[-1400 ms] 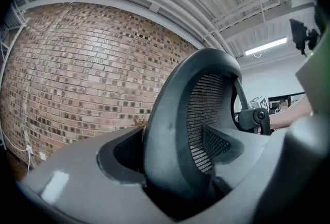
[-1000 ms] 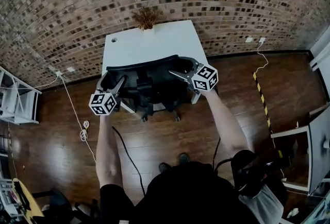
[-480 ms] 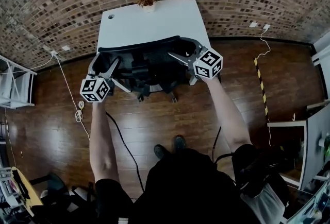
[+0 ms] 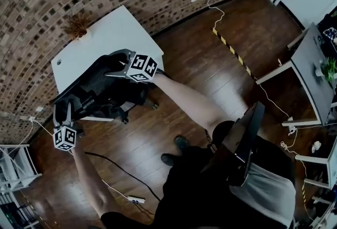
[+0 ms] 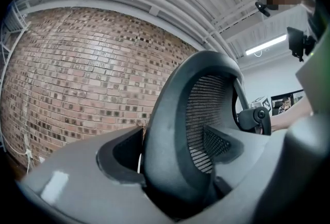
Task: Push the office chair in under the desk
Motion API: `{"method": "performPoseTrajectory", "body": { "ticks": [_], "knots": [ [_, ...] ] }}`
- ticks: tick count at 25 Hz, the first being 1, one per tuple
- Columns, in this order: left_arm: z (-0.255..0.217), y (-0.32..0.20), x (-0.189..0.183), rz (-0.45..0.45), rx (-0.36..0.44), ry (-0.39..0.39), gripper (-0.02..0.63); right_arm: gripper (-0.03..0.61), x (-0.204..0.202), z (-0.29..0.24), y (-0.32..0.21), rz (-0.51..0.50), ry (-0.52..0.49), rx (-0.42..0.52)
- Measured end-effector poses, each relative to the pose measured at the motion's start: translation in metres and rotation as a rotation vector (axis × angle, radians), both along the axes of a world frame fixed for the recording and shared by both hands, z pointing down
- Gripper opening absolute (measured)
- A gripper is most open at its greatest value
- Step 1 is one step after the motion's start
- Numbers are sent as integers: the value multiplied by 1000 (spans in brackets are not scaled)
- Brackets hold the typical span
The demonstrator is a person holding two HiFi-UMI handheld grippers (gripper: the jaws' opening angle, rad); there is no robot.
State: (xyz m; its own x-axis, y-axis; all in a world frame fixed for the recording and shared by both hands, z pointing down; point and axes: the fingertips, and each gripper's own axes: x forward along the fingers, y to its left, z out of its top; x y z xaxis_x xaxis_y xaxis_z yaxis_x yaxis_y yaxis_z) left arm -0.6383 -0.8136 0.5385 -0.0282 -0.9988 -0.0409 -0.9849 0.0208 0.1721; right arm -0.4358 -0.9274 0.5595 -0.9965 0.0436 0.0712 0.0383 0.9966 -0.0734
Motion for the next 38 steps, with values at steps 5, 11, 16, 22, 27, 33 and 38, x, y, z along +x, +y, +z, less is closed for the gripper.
{"method": "performPoseTrajectory", "body": {
  "ticks": [5,11,16,22,27,33,38],
  "knots": [
    [-21,64,17,-168,114,15,445,250,32,-10,5,-5,-130,2],
    [-3,148,103,-154,135,110,370,170,101,-14,-28,197,-258,-267],
    [-1,210,170,-110,203,224,337,170,146,-5,14,200,-296,-451],
    [3,319,208,44,241,232,328,73,198,44,162,170,-338,-636],
    [94,450,188,127,335,217,327,0,197,179,320,213,-257,-727],
    [125,490,188,205,315,286,327,20,222,171,410,175,-413,-716],
    [154,496,225,264,319,306,327,20,237,183,445,212,-352,-743]
  ]
}}
